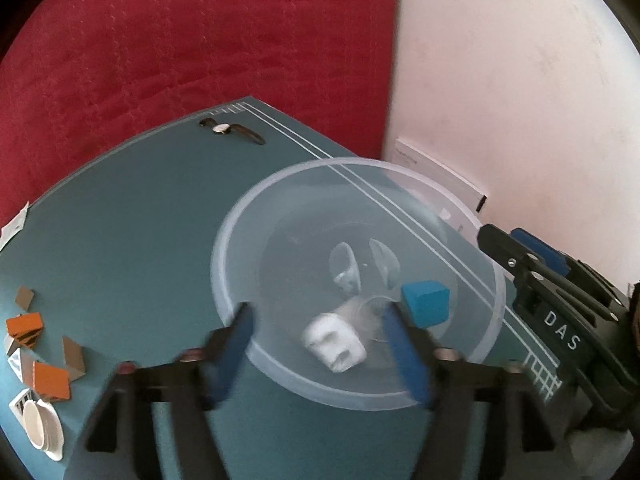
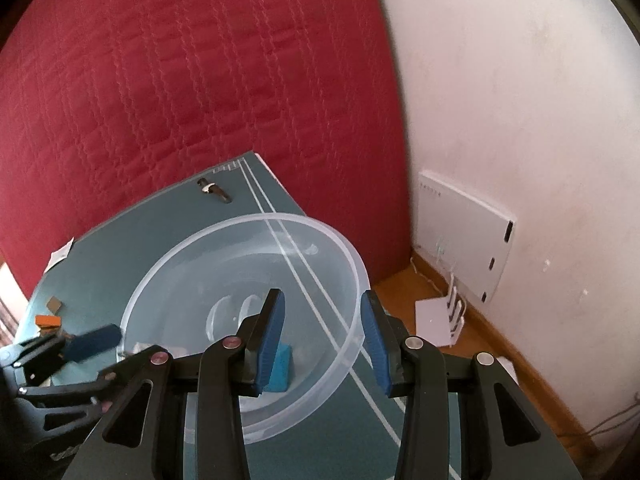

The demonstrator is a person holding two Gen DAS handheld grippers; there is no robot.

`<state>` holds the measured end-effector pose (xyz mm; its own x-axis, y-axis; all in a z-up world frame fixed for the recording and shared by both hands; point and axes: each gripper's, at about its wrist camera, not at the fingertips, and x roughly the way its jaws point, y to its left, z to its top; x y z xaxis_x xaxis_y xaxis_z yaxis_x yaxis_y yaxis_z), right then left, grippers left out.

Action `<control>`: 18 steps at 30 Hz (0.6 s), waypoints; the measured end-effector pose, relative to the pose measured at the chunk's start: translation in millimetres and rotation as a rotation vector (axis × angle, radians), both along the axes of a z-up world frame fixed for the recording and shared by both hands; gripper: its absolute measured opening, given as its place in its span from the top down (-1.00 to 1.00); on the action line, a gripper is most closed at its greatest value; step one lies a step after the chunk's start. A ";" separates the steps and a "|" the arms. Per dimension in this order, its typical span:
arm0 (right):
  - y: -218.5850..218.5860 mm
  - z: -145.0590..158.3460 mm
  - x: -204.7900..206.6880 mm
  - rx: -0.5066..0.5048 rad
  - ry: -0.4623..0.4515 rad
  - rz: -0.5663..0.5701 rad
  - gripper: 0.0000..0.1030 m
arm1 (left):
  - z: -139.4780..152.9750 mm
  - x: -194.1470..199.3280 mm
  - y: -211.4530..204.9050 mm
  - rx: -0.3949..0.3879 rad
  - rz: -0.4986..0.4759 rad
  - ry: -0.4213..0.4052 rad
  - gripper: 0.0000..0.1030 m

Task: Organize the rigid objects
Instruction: 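Carry the white charger plug into the clear bowl and open the left gripper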

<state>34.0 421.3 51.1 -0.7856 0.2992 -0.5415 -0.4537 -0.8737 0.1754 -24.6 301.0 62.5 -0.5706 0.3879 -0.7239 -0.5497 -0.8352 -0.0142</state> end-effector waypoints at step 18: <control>-21.4 1.2 2.5 0.100 0.024 0.026 -0.05 | -1.3 4.8 -48.0 -0.066 0.143 0.100 -0.95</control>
<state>36.5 399.9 52.3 -0.8063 0.3301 -0.4909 -0.4274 -0.8988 0.0976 -19.7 253.0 61.2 -0.6867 0.2511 -0.6822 -0.4212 -0.9023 0.0919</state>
